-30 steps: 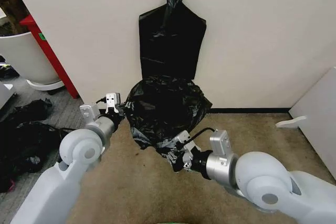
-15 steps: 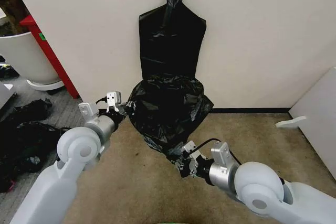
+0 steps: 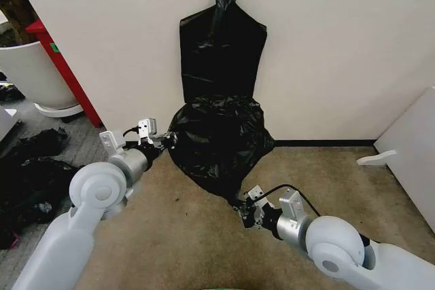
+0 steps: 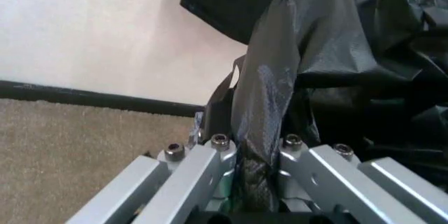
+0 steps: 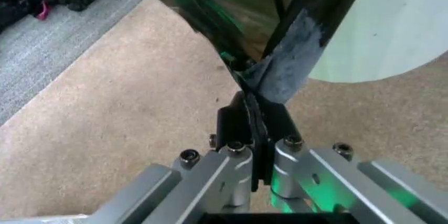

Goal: Place the garbage bag over the trash bin.

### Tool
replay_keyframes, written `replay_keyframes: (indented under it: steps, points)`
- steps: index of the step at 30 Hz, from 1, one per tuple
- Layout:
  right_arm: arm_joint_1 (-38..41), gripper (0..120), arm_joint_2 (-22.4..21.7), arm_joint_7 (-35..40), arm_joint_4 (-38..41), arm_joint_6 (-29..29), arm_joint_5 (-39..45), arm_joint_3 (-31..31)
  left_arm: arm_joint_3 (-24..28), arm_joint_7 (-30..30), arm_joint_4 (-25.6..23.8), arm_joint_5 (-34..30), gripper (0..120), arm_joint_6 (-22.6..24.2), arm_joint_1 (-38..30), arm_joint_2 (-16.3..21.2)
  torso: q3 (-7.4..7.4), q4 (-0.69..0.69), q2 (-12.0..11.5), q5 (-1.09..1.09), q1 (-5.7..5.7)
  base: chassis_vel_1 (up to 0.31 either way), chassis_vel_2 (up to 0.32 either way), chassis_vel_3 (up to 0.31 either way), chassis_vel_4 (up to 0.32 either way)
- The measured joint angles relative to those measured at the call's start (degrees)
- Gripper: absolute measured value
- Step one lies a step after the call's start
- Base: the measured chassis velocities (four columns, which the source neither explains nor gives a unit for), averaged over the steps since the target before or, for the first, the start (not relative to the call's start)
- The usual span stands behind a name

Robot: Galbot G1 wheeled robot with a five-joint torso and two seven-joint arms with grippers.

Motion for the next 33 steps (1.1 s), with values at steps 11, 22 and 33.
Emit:
replay_keyframes:
  steps: [11, 22, 33]
  points:
    - [-6.2, 50, -3.1, 5.8, 10.2, 6.1, -0.8, 3.7, -0.4, 1.7, 4.2, 1.9, 3, -1.8, 0.6, -0.1, 0.0, 0.0, 0.0, 0.0, 0.0, 0.0, 0.0, 0.0, 0.0]
    - [-6.2, 88, -3.3, 7.4, 11.7, 10.2, 12.5, 22.1, -0.7, 3.5, 5.2, 1.4, 3, -2.1, 2.7, 0.8, 0.0, 0.01, 0.0, -0.01, 0.0, 0.0, 0.0, 0.0, 0.0]
    - [-14.4, 100, 5.8, 11.3, 11.3, 16.2, 43.1, 42.3, -0.9, 5.9, 5.7, -0.8, 3, -3.9, 3.4, 0.9, 0.0, -0.01, 0.0, -0.01, 0.0, 0.0, 0.0, 0.0, 0.0]
